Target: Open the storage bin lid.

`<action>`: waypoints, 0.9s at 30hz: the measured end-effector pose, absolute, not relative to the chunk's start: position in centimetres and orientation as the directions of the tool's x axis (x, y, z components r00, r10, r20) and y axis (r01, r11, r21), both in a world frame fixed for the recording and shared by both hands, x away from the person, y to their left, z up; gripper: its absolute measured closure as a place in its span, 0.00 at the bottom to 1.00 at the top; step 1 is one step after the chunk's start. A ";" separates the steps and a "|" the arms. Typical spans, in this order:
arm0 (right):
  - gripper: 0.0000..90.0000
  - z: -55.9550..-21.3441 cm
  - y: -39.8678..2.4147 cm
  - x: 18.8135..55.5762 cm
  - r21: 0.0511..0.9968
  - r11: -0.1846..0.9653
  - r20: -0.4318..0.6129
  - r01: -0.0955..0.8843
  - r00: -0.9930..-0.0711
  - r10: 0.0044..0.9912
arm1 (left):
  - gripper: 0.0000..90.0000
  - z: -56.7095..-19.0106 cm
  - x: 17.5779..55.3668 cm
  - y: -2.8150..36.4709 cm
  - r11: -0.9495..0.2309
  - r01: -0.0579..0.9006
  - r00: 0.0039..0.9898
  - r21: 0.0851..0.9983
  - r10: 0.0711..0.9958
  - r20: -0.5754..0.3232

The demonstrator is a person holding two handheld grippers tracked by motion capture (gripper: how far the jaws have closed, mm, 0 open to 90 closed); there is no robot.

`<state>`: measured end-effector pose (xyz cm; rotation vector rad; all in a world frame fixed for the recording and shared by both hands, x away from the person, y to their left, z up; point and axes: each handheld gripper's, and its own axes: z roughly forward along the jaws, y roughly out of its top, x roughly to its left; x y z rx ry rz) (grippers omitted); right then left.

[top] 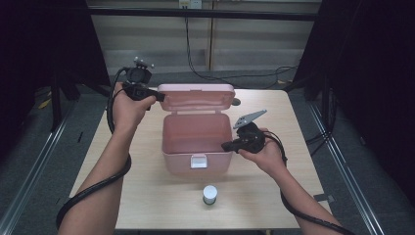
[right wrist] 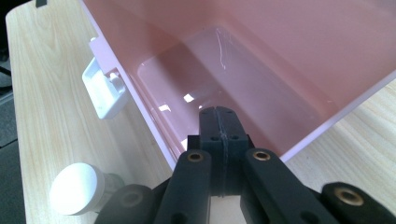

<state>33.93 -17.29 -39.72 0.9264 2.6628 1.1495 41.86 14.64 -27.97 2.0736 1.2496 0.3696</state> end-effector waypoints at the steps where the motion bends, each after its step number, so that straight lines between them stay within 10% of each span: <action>1: 1.00 -39.8 -17.3 34.0 0.690 0.537 0.135 0.485 -0.816 0.562 | 0.85 -27.9 42.0 14.6 -0.319 0.668 0.501 0.673 0.861 -0.089; 27: 1.00 -40.2 -17.0 33.9 0.691 0.544 0.152 0.475 -0.832 0.534 | 0.90 -27.0 44.3 13.8 -0.285 0.721 0.440 0.632 0.893 -0.099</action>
